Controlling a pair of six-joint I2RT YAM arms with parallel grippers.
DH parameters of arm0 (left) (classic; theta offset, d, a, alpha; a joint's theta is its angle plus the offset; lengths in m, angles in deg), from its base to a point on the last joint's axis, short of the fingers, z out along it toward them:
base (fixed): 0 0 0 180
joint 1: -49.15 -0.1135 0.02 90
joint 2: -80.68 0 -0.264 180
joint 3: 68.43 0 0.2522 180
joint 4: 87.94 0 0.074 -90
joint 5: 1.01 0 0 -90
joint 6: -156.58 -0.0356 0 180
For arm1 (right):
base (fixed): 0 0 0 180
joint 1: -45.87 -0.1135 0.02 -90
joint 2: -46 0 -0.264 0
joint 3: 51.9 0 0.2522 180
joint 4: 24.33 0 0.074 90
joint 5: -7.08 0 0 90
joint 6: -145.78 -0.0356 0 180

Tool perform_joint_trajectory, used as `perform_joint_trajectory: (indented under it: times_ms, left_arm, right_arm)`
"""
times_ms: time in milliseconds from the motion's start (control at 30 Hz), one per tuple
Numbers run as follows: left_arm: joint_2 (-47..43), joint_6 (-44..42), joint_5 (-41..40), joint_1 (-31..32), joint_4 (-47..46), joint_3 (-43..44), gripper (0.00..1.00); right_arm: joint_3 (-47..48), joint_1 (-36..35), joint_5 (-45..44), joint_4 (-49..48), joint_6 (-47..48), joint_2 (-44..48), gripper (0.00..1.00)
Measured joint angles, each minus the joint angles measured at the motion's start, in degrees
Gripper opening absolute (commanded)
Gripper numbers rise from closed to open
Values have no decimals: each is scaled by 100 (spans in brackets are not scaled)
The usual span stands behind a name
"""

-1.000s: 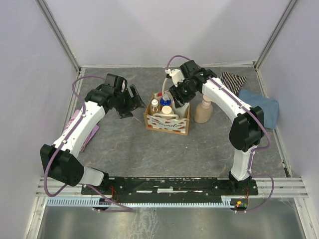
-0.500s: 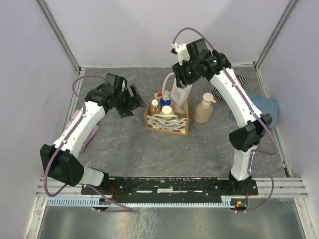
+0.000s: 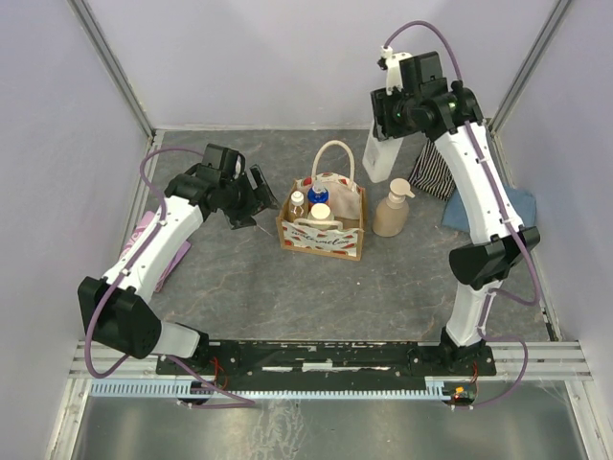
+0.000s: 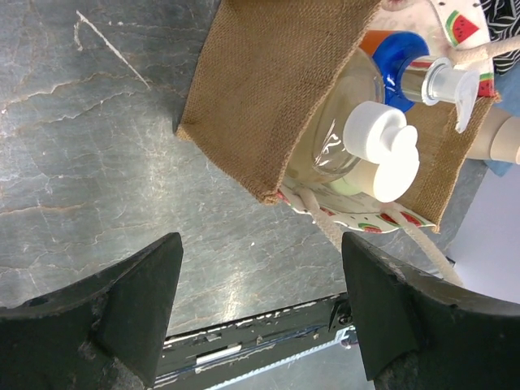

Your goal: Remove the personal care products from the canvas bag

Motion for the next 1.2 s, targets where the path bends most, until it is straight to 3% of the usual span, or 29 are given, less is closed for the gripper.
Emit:
perform_joint_trajectory:
  times_ms: [233, 367, 500, 700, 867, 933, 1033, 1200]
  left_arm:
    - [31, -2, -4, 0, -391, 26, 85]
    - [422, -125, 0, 2, -551, 472, 85]
    - [1045, -608, -9, 46, -811, 1060, 85]
    - [1600, -1272, -219, 221, -669, 1672, 85]
    - [2004, -1757, -645, 752, -354, 2173, 85]
    - [2100, -1880, -870, 1071, -188, 2212, 84]
    - [2159, -1976, -1167, 1410, 111, 2212, 84]
    - [2157, -2004, -1469, 1471, 385, 2236, 84]
  right_arm:
    - [-660, 278, -308, -179, -48, 28, 45]
    - [-1110, 282, -269, -184, -74, -107, 45]
    - [-1204, 293, -201, -269, -63, -393, 46]
    - [-1543, 302, -160, -481, -66, -713, 55]
    - [-1674, 304, -160, -518, -68, -798, 56]
    - [-1685, 304, -160, -525, -70, -800, 62]
    - [-1696, 304, -162, -535, -76, -800, 85]
    - [-1725, 304, -181, -750, -87, -785, 95]
